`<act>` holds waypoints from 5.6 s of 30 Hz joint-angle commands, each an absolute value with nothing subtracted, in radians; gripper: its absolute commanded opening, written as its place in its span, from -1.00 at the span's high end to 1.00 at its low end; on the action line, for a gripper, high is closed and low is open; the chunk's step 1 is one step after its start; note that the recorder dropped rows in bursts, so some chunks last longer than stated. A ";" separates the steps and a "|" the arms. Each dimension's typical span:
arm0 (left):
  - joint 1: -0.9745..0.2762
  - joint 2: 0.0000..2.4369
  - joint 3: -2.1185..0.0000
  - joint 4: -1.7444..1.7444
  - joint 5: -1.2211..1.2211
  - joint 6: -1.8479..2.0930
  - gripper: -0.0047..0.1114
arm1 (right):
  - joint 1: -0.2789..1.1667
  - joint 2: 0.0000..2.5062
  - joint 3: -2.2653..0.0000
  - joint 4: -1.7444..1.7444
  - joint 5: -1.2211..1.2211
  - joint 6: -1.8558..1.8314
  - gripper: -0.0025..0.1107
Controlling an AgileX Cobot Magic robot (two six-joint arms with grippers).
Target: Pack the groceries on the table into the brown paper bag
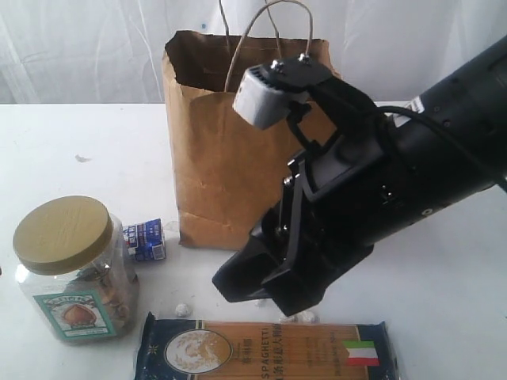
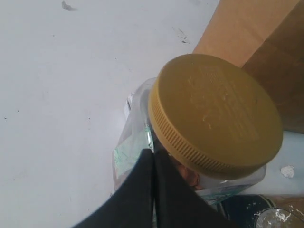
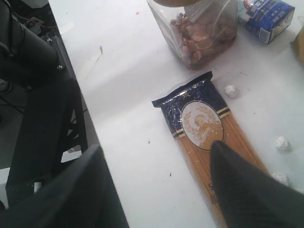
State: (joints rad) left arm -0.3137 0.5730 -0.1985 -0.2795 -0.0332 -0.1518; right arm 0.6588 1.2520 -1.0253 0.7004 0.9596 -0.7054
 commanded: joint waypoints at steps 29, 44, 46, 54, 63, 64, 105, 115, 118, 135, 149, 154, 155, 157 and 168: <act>-0.148 0.059 0.000 -0.051 0.054 -0.158 0.92 | 0.865 1.508 -1.187 0.654 0.561 -0.763 -0.38; -0.148 0.059 0.000 -0.051 0.054 -0.158 0.92 | 0.865 1.196 -1.185 0.642 0.716 -0.626 0.96; -0.148 0.059 0.000 -0.051 0.054 -0.158 0.92 | 0.865 1.163 -1.185 0.602 0.722 -0.626 0.96; -0.148 0.059 0.000 -0.051 0.054 -0.158 0.92 | 0.865 1.042 -1.181 0.432 0.640 -0.276 0.96; -0.148 0.059 0.000 -0.051 0.054 -0.158 0.92 | 0.829 0.787 -0.843 -0.106 0.371 0.320 0.96; -0.148 0.059 0.000 -0.051 0.054 -0.158 0.92 | 0.803 0.758 -0.794 -0.106 0.342 0.320 0.96; -0.148 0.059 0.000 -0.051 0.054 -0.156 0.92 | 0.067 0.000 0.000 -0.083 0.275 0.280 0.96; -0.148 0.059 0.000 -0.051 0.054 -0.156 0.92 | 0.067 0.000 0.000 -0.078 0.270 0.295 0.96; -0.148 0.059 0.000 -0.051 0.054 -0.156 0.92 | 0.067 0.000 0.000 -0.064 0.267 0.295 0.96; -0.148 0.059 0.000 -0.051 0.054 -0.156 0.92 | 0.067 0.000 0.000 -0.059 0.285 0.292 0.96; -0.148 0.059 0.000 -0.053 0.007 -0.166 0.92 | 0.067 0.000 0.000 -0.059 0.285 0.292 0.96; -0.150 0.059 0.000 -0.097 -0.091 -0.262 0.92 | 0.067 0.000 0.000 -0.057 0.285 0.292 0.96; -0.150 0.059 0.000 -0.100 -0.106 -0.267 0.92 | 0.067 0.000 0.000 -0.057 0.285 0.292 0.96; -0.150 0.059 0.000 -0.104 -0.127 -0.300 0.92 | 0.067 0.000 0.000 -0.057 0.285 0.292 0.96; -0.257 0.069 -0.322 0.089 0.269 -0.656 0.92 | 0.067 0.000 0.000 -0.057 0.285 0.292 0.96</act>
